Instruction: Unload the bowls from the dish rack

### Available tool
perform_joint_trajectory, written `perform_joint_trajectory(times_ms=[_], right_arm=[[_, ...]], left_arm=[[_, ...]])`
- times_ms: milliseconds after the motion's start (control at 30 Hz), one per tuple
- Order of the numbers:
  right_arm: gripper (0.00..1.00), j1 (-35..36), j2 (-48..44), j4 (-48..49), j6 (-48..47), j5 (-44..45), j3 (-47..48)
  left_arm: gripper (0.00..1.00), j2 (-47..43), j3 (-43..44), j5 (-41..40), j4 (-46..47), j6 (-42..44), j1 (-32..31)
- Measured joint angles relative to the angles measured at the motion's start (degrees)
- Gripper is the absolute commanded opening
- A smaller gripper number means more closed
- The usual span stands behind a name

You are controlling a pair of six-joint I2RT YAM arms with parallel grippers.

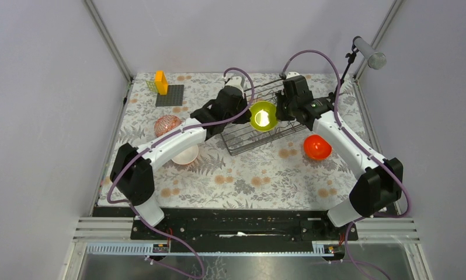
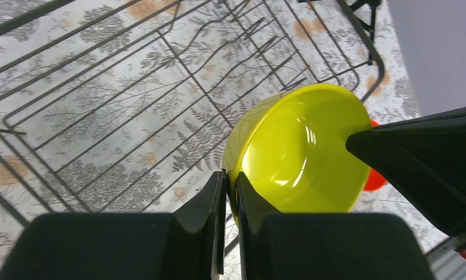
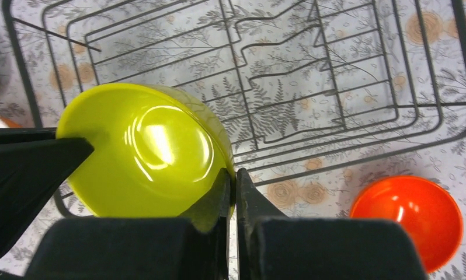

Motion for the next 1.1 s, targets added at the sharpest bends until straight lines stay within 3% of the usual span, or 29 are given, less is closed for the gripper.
perform_joint_trajectory(times_ms=[200,500,800,1100], right_arm=[[0.00,0.0,-0.6,-1.7,0.6,4.2,-0.7],[0.00,0.0,-10.4,-4.4,4.4,7.6,-11.6],[0.00,0.0,-16.4,-6.0,9.9,4.9,-26.4],[0.00,-4.6,-11.2,-0.6,12.9,-1.0,-30.8]], left_arm=[[0.51,0.0,-0.7,5.6,3.6,-1.6,0.1],[0.76,-5.7,-9.0,8.2,6.0,-3.0,-0.3],[0.78,-23.1,-20.8,4.4,4.8,-4.2,3.9],[0.78,-29.0,-32.8,1.0,5.8,-6.7,7.4]])
